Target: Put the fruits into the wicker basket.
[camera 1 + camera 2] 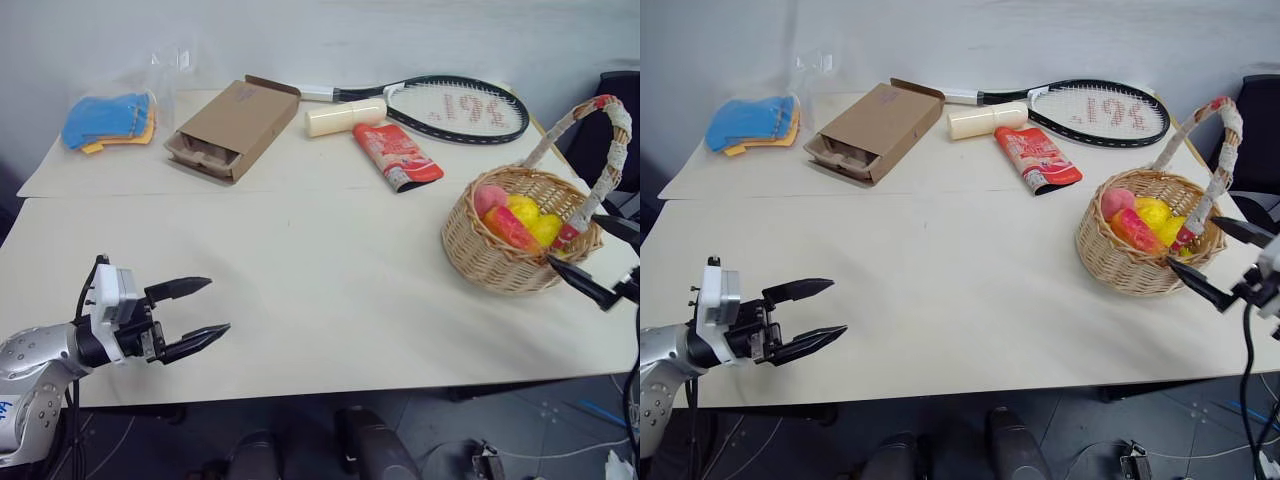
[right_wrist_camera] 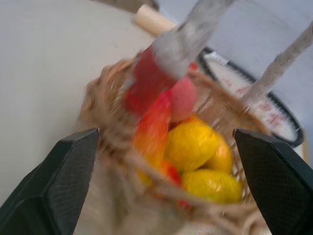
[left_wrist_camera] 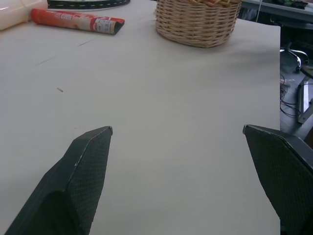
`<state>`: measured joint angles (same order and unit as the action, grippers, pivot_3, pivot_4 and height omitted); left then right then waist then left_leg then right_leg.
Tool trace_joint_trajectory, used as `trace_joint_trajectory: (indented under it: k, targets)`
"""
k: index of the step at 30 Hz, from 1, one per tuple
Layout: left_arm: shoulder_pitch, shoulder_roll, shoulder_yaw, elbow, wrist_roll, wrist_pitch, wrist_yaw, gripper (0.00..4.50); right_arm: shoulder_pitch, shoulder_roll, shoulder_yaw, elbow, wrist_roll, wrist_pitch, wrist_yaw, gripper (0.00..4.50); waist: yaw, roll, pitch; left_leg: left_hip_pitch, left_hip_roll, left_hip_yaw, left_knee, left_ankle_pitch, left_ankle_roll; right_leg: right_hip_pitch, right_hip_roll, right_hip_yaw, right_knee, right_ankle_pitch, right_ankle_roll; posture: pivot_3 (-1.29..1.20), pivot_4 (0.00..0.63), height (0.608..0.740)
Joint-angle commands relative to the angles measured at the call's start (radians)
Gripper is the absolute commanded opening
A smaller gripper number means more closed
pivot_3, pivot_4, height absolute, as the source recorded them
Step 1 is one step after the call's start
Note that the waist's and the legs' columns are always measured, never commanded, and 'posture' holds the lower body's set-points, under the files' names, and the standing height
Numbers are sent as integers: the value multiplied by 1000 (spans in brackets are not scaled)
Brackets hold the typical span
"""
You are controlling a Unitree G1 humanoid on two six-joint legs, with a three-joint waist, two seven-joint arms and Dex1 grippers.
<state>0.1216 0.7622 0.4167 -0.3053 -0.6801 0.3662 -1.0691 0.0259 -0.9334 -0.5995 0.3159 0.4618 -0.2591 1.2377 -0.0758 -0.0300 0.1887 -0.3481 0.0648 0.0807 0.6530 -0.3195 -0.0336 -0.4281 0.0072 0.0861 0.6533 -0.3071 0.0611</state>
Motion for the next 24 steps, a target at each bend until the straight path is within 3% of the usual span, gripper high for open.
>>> trace_joint_trajectory:
  k: [1,4,8,15,19,24]
  targets:
    - [20,12,1,-1,31,-44,-27,4500,142,-2,-67,-117,51,20,80,4475,-2,-1,0,1,0,0,0,0,0,0,0,0,0,0,0,0,150,740]
    - [37,19,-12,1,83,-97,-41,4500,244,34,-63,-208,79,49,97,4475,-10,-2,0,1,1,3,-2,0,0,3,0,3,0,0,0,0,150,740]
    - [138,11,32,-36,113,-132,-36,4500,301,109,100,-322,60,15,158,4475,-20,-7,1,15,3,9,-6,-3,-3,11,2,6,0,-3,-2,0,150,740]
    - [296,-66,84,-134,155,-194,52,4500,-102,327,466,-292,-50,28,64,4475,-32,-9,2,17,6,11,-5,-5,-4,13,1,6,-1,-5,-2,0,150,740]
    - [298,-102,95,-171,198,-222,131,4500,-308,406,561,-159,-96,35,51,4475,-6,-7,2,18,4,11,-5,-5,-4,9,1,6,1,-4,-2,0,150,740]
    - [228,-143,54,-162,287,-289,233,4500,-418,451,605,9,-148,-68,52,4475,12,-8,2,12,4,11,-3,-7,-1,3,-1,6,0,-5,-2,0,150,740]
